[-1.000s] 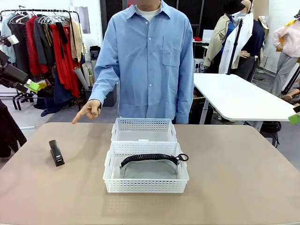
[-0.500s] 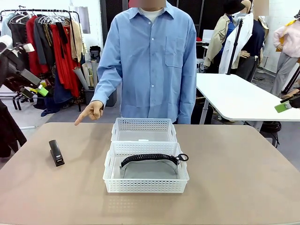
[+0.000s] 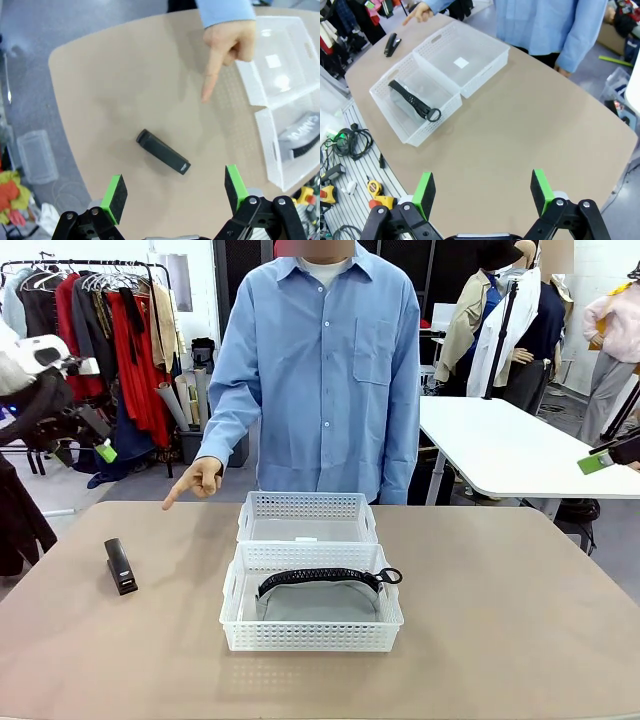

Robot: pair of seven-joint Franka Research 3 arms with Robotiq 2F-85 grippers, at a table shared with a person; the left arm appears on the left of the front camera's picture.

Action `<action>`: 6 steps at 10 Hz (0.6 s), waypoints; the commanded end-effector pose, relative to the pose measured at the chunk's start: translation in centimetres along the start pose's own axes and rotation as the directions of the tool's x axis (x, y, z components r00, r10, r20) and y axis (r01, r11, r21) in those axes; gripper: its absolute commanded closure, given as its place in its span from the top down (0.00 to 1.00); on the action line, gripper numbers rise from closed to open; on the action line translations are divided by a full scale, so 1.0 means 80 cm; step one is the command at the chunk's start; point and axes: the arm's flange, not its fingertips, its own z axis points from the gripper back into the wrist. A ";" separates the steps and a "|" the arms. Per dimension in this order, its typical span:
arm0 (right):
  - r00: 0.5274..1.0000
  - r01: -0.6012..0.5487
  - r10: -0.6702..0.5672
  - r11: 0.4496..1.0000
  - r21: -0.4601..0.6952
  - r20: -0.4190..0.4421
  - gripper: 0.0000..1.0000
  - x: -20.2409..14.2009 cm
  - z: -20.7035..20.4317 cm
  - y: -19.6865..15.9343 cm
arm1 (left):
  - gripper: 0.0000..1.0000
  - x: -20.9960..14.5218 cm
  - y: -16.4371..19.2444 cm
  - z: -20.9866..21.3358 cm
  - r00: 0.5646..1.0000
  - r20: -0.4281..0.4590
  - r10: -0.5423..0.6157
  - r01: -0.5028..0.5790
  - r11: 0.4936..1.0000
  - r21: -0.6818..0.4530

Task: Distribute items into two baskets.
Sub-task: Pick up the Stapler that the person points to.

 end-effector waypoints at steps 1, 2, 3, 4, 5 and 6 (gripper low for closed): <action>1.000 -0.003 0.003 1.000 -0.003 -0.006 1.00 -0.001 0.000 0.002 | 1.00 0.006 -0.013 -0.021 0.990 -0.047 0.133 -0.127 0.985 0.116; 1.000 -0.003 0.003 1.000 -0.003 -0.006 1.00 -0.001 0.000 0.002 | 1.00 0.011 -0.016 -0.036 0.980 -0.055 0.191 -0.180 0.970 0.161; 1.000 -0.003 0.003 1.000 -0.003 -0.006 1.00 -0.001 0.000 0.002 | 1.00 0.014 -0.018 -0.051 0.968 -0.066 0.240 -0.225 0.956 0.189; 1.000 -0.003 0.003 1.000 -0.003 -0.006 1.00 -0.001 0.000 0.002 | 1.00 0.015 -0.019 -0.068 0.957 -0.076 0.281 -0.259 0.941 0.218; 1.000 -0.003 0.003 1.000 -0.003 -0.006 1.00 -0.001 0.000 0.002 | 1.00 0.015 -0.018 -0.081 0.946 -0.080 0.315 -0.288 0.926 0.245; 1.000 -0.003 0.003 1.000 -0.003 -0.006 1.00 -0.001 0.000 0.002 | 1.00 0.015 -0.016 -0.093 0.934 -0.081 0.349 -0.317 0.911 0.265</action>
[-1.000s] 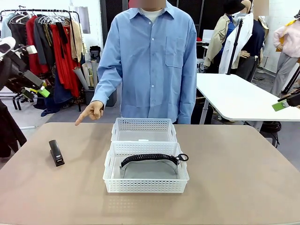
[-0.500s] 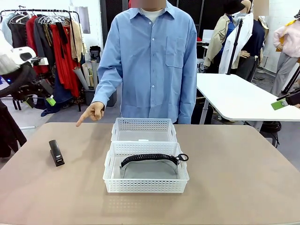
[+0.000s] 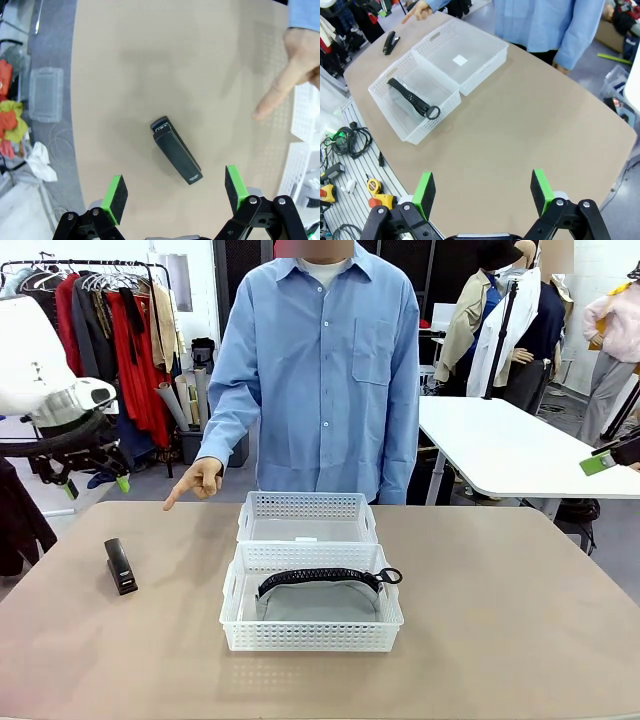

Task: Distribute items into two baskets.
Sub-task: Pick up the Stapler that the person points to.

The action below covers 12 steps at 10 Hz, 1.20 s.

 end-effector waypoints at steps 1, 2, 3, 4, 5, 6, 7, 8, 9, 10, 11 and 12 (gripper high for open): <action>1.000 -0.003 0.003 1.000 0.004 0.004 1.00 0.000 -0.001 0.000 | 1.00 0.008 -0.004 -0.012 0.997 -0.016 0.073 -0.073 0.996 0.047; 1.000 -0.003 0.003 1.000 0.004 0.004 1.00 0.000 -0.001 0.000 | 1.00 0.008 -0.004 -0.024 0.994 -0.043 0.098 -0.096 0.994 0.053; 1.000 -0.003 0.003 1.000 0.004 0.004 1.00 0.000 -0.001 0.000 | 1.00 0.008 -0.005 -0.037 0.990 -0.070 0.121 -0.117 0.991 0.063; 1.000 -0.003 0.003 1.000 0.004 0.004 1.00 0.000 -0.001 0.000 | 1.00 0.007 -0.005 -0.048 0.987 -0.087 0.137 -0.131 0.989 0.076; 1.000 -0.003 0.003 1.000 0.004 0.004 1.00 0.000 -0.001 0.000 | 1.00 0.006 -0.006 -0.059 0.986 -0.102 0.130 -0.123 0.990 0.069; 1.000 -0.003 0.003 1.000 0.004 0.004 1.00 0.000 -0.001 0.000 | 1.00 0.004 -0.006 -0.069 0.984 -0.126 0.129 -0.122 0.990 0.066; 1.000 -0.003 0.003 1.000 0.004 0.004 1.00 0.000 -0.001 0.000 | 1.00 0.001 -0.006 -0.080 0.979 -0.145 0.141 -0.131 0.988 0.081; 1.000 -0.003 0.003 1.000 0.004 0.004 1.00 0.000 -0.001 0.000 | 1.00 -0.002 -0.006 -0.090 0.974 -0.167 0.155 -0.142 0.986 0.085; 1.000 -0.003 0.003 1.000 0.004 0.004 1.00 0.000 -0.001 0.000 | 1.00 -0.004 -0.006 -0.099 0.970 -0.182 0.163 -0.149 0.985 0.087; 1.000 -0.003 0.003 1.000 0.004 0.004 1.00 0.000 -0.001 0.000 | 1.00 -0.006 -0.007 -0.108 0.966 -0.195 0.167 -0.153 0.984 0.086; 1.000 -0.003 0.003 1.000 0.004 0.004 1.00 0.000 -0.001 0.000 | 1.00 -0.009 -0.008 -0.115 0.964 -0.207 0.168 -0.154 0.984 0.085; 1.000 -0.003 0.003 1.000 0.004 0.004 1.00 0.000 -0.001 0.000 | 1.00 -0.012 -0.009 -0.123 0.962 -0.216 0.165 -0.152 0.985 0.077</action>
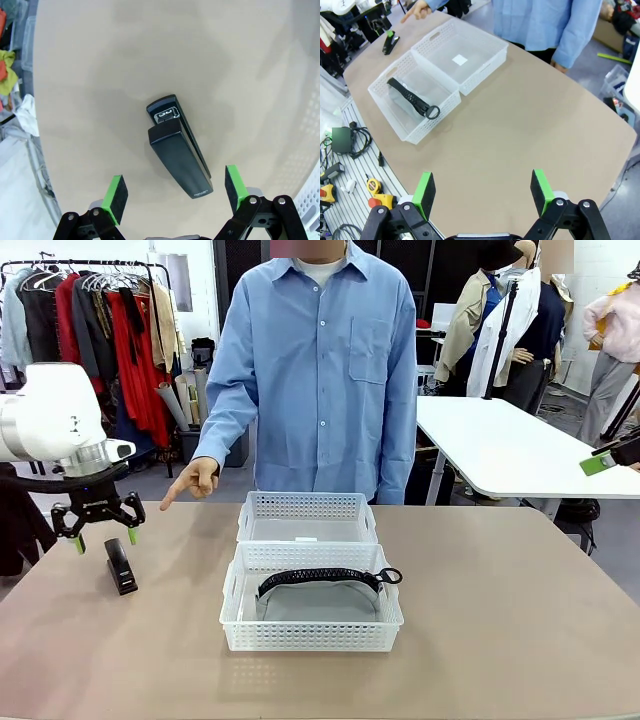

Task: Distribute items into two baskets.
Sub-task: Pick up the Stapler that the person points to.

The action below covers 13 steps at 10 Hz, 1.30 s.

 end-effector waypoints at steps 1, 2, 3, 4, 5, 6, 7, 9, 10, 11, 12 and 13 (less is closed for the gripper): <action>1.000 -0.004 0.004 1.000 0.005 0.005 1.00 0.000 -0.002 0.000 | 1.00 0.000 -0.008 -0.009 0.999 -0.014 0.034 -0.034 0.999 0.007; 1.000 -0.004 0.004 1.000 0.005 0.005 1.00 0.000 -0.002 0.000 | 1.00 0.000 -0.009 -0.017 0.999 -0.021 0.039 -0.039 0.999 0.013; 1.000 -0.004 0.004 1.000 0.005 0.005 1.00 0.000 -0.002 0.000 | 1.00 0.000 -0.009 -0.024 0.998 -0.024 0.049 -0.049 0.999 0.017; 1.000 -0.004 0.004 1.000 0.005 0.005 1.00 0.000 -0.002 0.000 | 1.00 0.001 -0.010 -0.030 0.998 -0.031 0.058 -0.057 0.998 0.019; 1.000 -0.004 0.004 1.000 0.005 0.005 1.00 0.000 -0.002 0.000 | 1.00 0.001 -0.010 -0.036 0.997 -0.035 0.065 -0.065 0.998 0.015; 1.000 -0.004 0.004 1.000 0.005 0.005 1.00 0.000 -0.002 0.000 | 1.00 0.001 -0.010 -0.040 0.997 -0.039 0.070 -0.070 0.997 0.014; 1.000 -0.004 0.004 1.000 0.005 0.005 1.00 0.000 -0.002 0.000 | 1.00 0.001 -0.010 -0.042 0.997 -0.041 0.067 -0.067 0.998 0.006; 1.000 -0.004 0.004 1.000 0.005 0.005 1.00 0.000 -0.002 0.000 | 0.97 0.000 -0.010 -0.049 0.997 -0.061 0.050 -0.051 0.999 -0.010; 1.000 -0.004 0.004 1.000 0.005 0.005 1.00 0.000 -0.002 0.000 | 0.92 0.001 -0.008 -0.052 0.996 -0.064 0.053 -0.054 0.998 -0.013; 1.000 -0.004 0.004 1.000 0.005 0.005 1.00 0.000 -0.002 0.000 | 0.87 0.003 -0.007 -0.054 0.996 -0.069 0.057 -0.058 0.998 -0.014; 1.000 -0.004 0.004 1.000 0.005 0.005 1.00 0.000 -0.002 0.000 | 0.79 0.005 -0.006 -0.059 0.995 -0.077 0.064 -0.065 0.998 -0.015; 1.000 -0.004 0.004 1.000 0.005 0.005 1.00 0.000 -0.002 0.000 | 0.72 0.006 -0.005 -0.063 0.994 -0.085 0.064 -0.066 0.998 -0.019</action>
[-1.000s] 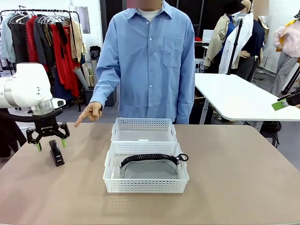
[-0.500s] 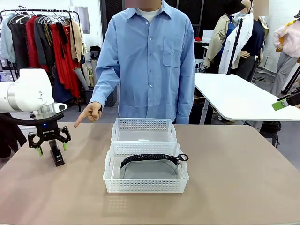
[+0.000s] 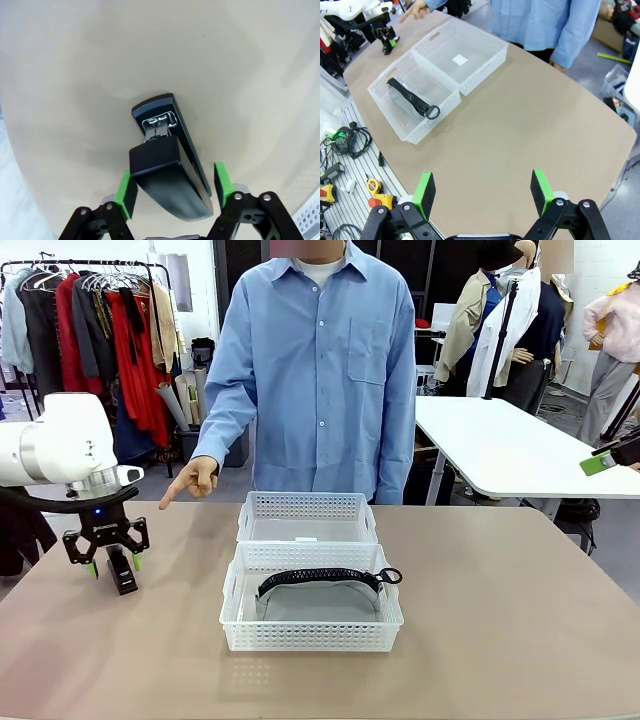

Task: Distribute items into two baskets.
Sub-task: Pick up the Stapler that the person points to.

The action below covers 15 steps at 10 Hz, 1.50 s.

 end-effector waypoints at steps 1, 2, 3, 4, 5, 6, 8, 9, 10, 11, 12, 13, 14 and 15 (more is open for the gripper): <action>1.000 -0.004 0.004 1.000 0.005 0.005 1.00 0.000 -0.002 0.000 | 0.63 0.006 0.001 -0.002 1.000 -0.005 0.000 0.000 1.000 -0.031; 1.000 -0.004 0.004 1.000 0.005 0.005 1.00 0.000 -0.002 0.000 | 0.52 0.005 0.002 -0.001 1.000 -0.006 -0.015 0.015 0.999 -0.042; 1.000 -0.004 0.004 1.000 0.005 0.005 1.00 0.000 -0.002 0.000 | 0.38 0.005 0.003 -0.002 1.000 -0.006 -0.020 0.020 0.999 -0.044; 1.000 -0.004 0.004 1.000 0.005 0.005 1.00 0.000 -0.002 0.000 | 0.22 0.006 0.004 -0.001 0.999 -0.010 -0.039 0.039 0.998 -0.051; 1.000 -0.004 0.004 1.000 0.005 0.005 1.00 0.000 -0.002 0.000 | 0.05 0.006 0.004 -0.001 0.999 -0.010 -0.041 0.040 0.998 -0.053; 1.000 -0.004 0.004 1.000 0.005 0.005 1.00 0.000 -0.002 0.000 | 0.00 0.006 0.004 -0.001 0.999 -0.010 -0.052 0.051 0.997 -0.053; 1.000 -0.004 0.004 1.000 0.005 0.005 1.00 0.000 -0.002 0.000 | 0.00 0.006 0.003 -0.001 0.998 -0.010 -0.068 0.067 0.996 -0.055; 1.000 -0.004 0.004 1.000 0.005 0.005 1.00 0.000 -0.002 0.000 | 0.00 0.007 0.004 -0.001 0.997 -0.013 -0.071 0.070 0.996 -0.060; 1.000 -0.004 0.004 1.000 0.005 0.005 1.00 0.000 -0.002 0.000 | 0.00 0.007 0.005 0.000 0.997 -0.014 -0.076 0.075 0.995 -0.062; 1.000 -0.004 0.004 1.000 0.005 0.005 1.00 0.000 -0.002 0.000 | 0.00 0.007 0.005 0.000 0.997 -0.014 -0.077 0.076 0.995 -0.067; 1.000 -0.004 0.004 1.000 0.005 0.005 1.00 0.000 -0.002 0.000 | 0.00 0.006 0.006 0.001 0.997 -0.015 -0.082 0.080 0.994 -0.070; 1.000 -0.004 0.004 1.000 0.005 0.005 1.00 0.000 -0.002 0.000 | 0.00 0.006 0.006 0.001 0.996 -0.018 -0.092 0.091 0.993 -0.075; 1.000 -0.004 0.004 1.000 0.005 0.005 1.00 0.000 -0.002 0.000 | 0.00 0.006 0.009 0.015 0.989 -0.033 -0.143 0.138 0.983 -0.118; 1.000 -0.004 0.004 1.000 0.005 0.005 1.00 0.000 -0.002 0.000 | 0.00 0.005 0.014 0.039 0.974 -0.002 -0.226 0.224 0.969 -0.108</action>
